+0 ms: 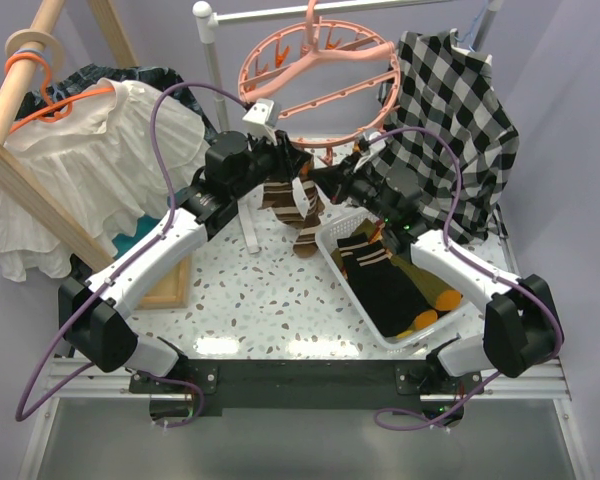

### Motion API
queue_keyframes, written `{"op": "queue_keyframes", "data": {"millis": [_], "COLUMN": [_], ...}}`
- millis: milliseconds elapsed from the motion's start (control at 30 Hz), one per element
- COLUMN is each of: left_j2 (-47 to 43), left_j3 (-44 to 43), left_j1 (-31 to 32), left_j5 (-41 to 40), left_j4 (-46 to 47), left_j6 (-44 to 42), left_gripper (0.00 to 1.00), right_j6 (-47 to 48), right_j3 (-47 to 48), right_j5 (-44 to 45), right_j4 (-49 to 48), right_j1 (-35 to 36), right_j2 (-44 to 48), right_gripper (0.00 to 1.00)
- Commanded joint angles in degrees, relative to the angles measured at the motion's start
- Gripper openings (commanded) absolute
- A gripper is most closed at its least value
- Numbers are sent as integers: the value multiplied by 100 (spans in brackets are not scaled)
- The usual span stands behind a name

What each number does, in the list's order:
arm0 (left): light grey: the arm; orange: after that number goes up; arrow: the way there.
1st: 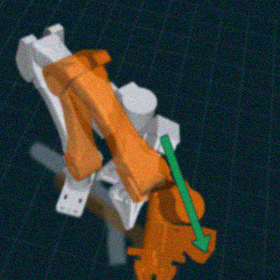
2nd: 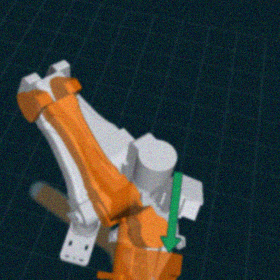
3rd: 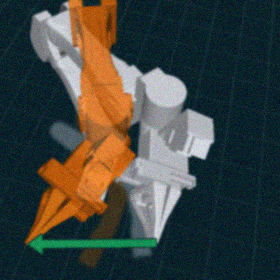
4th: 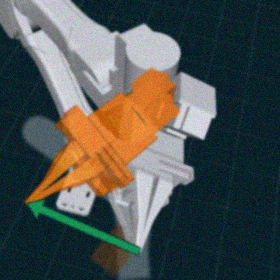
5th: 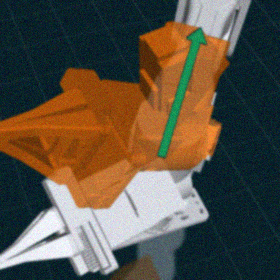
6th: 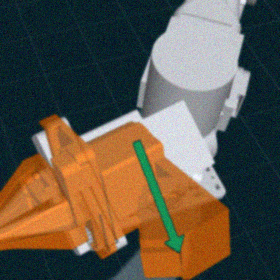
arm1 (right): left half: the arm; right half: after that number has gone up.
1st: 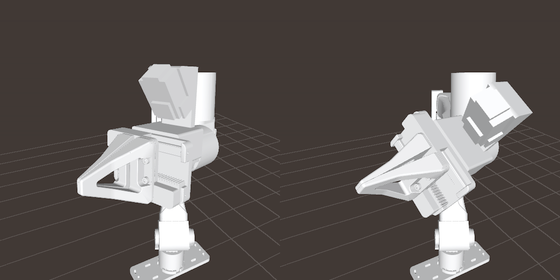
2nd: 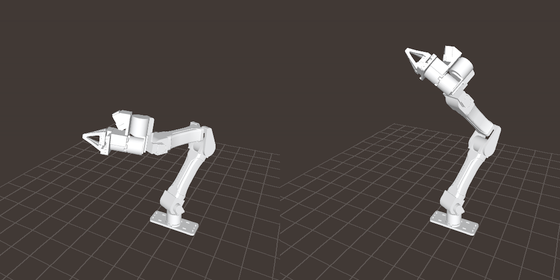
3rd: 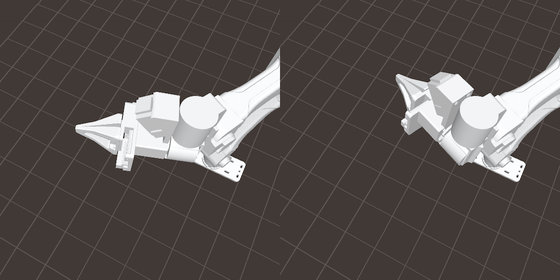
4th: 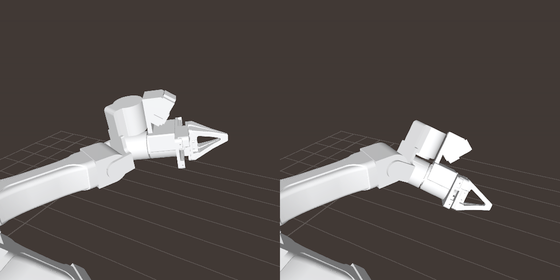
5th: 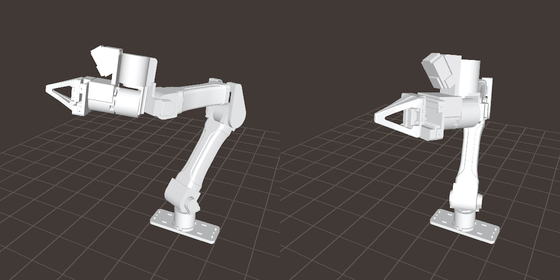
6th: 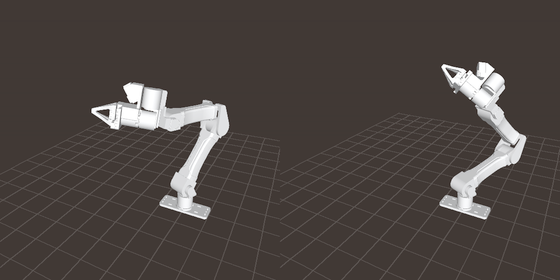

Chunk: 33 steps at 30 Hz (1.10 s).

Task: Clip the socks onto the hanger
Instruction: Clamp the sock onto the hanger.

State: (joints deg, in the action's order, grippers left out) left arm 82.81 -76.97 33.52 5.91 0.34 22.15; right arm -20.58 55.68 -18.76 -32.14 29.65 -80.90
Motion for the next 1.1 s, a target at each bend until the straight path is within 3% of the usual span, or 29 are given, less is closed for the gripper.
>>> {"op": "queue_keyframes", "data": {"millis": [0, 467, 1067], "left_j2": [-159, -203, -379], "left_j3": [68, 138, 218], "left_j1": [23, 14, -21], "left_j5": [252, 384, -574], "left_j4": [326, 731, 555], "left_j6": [-290, -264, -36], "left_gripper": [0, 1, 0], "right_j6": [-289, -596, -649], "right_j3": [347, 409, -92], "right_j5": [-338, -769, -1024], "right_j4": [-538, -565, -793], "right_j1": [-38, -47, -126], "right_j2": [66, -127, 101], "right_gripper": [0, 0, 0]}}
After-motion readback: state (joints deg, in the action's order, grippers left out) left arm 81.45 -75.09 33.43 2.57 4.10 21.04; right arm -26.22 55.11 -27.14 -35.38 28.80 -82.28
